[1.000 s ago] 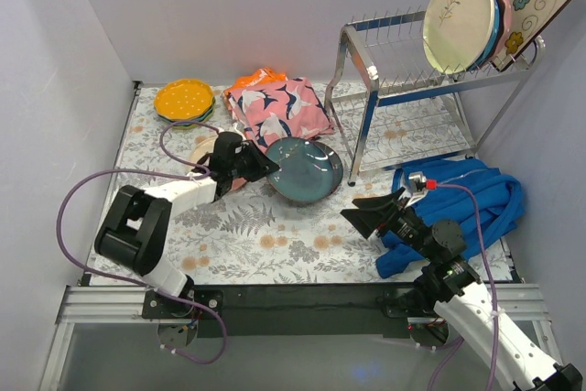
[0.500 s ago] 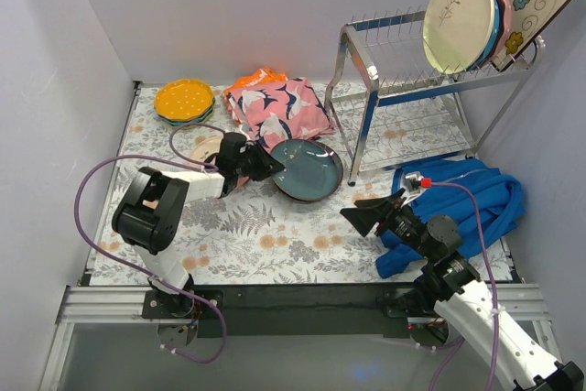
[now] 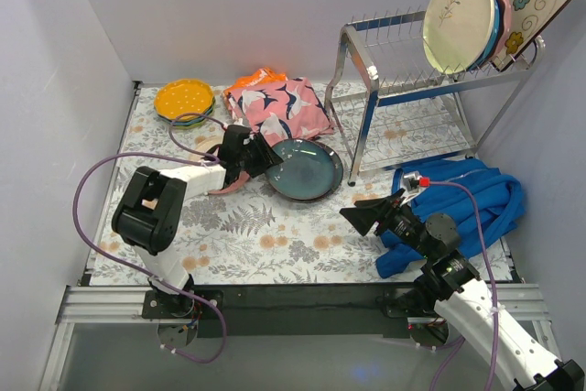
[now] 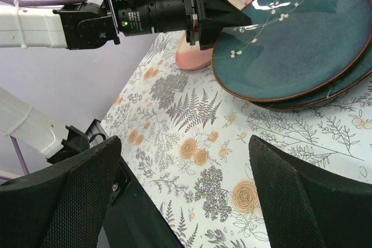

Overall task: Unload the plates from the dish rack
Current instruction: Place the plate at the center of the board.

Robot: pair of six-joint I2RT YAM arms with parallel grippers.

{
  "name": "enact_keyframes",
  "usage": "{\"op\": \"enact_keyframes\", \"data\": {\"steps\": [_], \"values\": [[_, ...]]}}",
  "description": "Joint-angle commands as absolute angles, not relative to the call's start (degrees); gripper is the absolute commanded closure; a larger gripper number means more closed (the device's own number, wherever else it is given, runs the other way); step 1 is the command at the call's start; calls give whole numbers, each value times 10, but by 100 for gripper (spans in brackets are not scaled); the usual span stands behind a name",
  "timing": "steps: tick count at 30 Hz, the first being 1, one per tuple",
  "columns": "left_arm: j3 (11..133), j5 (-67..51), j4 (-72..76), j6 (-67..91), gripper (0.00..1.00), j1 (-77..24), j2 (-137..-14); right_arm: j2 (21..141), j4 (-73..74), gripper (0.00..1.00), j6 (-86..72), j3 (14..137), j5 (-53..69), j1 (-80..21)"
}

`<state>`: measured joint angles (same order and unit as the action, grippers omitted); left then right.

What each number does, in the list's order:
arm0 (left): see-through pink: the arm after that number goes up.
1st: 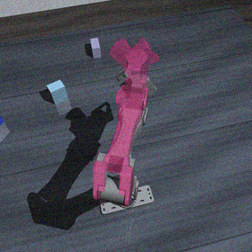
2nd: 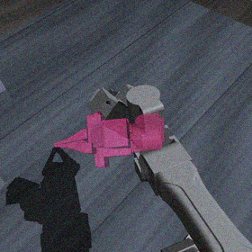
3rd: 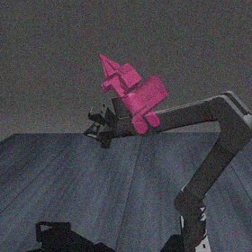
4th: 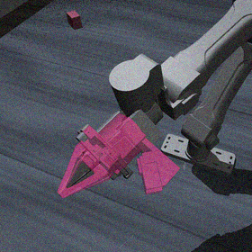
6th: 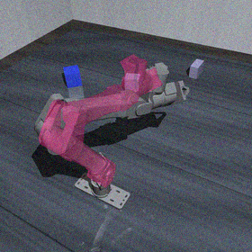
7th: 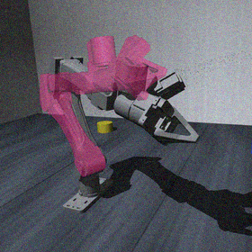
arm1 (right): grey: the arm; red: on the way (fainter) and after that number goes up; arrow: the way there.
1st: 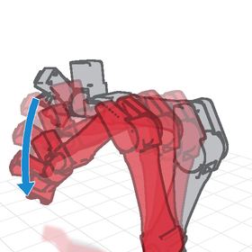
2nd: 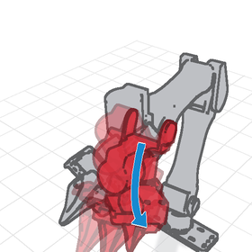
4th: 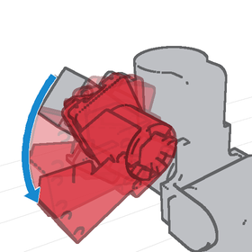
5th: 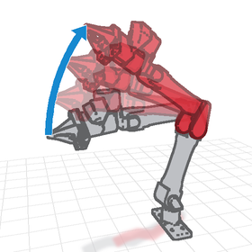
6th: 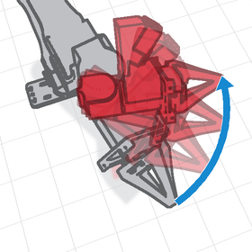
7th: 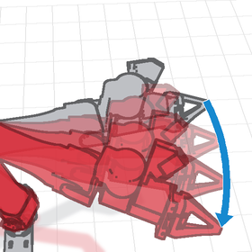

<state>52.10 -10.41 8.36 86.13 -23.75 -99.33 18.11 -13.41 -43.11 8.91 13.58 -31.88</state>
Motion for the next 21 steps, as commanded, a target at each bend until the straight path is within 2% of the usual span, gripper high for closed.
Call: {"op": "enact_keyframes", "data": {"steps": [1,9,21], "values": [[559,-40,27,827,54,-236,-949,182,-152,6,-422,116,132,-319],[566,25,-22,805,54,-236,-933,188,-157,6,-425,113,136,-318],[556,18,-23,800,62,-237,-943,198,-170,7,-429,108,143,-318]]}}
